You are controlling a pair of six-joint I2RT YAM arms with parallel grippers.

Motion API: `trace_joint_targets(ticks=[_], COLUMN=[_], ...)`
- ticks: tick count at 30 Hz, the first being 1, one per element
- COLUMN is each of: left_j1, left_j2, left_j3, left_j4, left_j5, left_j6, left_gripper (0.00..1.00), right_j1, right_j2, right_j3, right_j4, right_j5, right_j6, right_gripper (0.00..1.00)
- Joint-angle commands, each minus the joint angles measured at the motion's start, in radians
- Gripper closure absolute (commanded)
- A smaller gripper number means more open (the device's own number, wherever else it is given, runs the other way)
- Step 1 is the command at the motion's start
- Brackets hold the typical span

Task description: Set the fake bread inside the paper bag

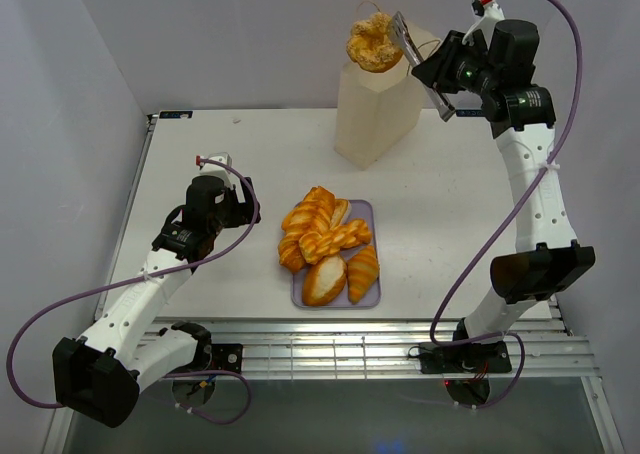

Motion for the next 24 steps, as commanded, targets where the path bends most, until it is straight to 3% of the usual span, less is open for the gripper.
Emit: trace_joint_targets(ticks=[1, 14, 18, 24], left_j1=[-0.006, -0.006, -0.006, -0.006], left_j2=[-0.014, -0.007, -0.009, -0.003], left_j3=[0.028, 0.029, 0.028, 0.028], left_j4=[0.007, 0.005, 0.005, 0.005], left_j5=[0.011, 0.016, 0.019, 0.025], left_j6=[0.009, 0.012, 0.012, 0.014], left_gripper=[0.04, 0.04, 0.04, 0.04], right_j1=[-0.016, -0.020, -0.023, -0.031], right_j2=[-0.014, -0.010, -0.010, -0.014], right_j3=[0.007, -0.073, -0.081, -0.092], right_j4=[0.117, 0.135, 0.132, 0.131], right_j5=[-0.025, -0.031, -0.029, -0.028], right_j6=[0.001, -0.013, -0.014, -0.019], right_gripper=[0.75, 0.65, 0.56, 0.51])
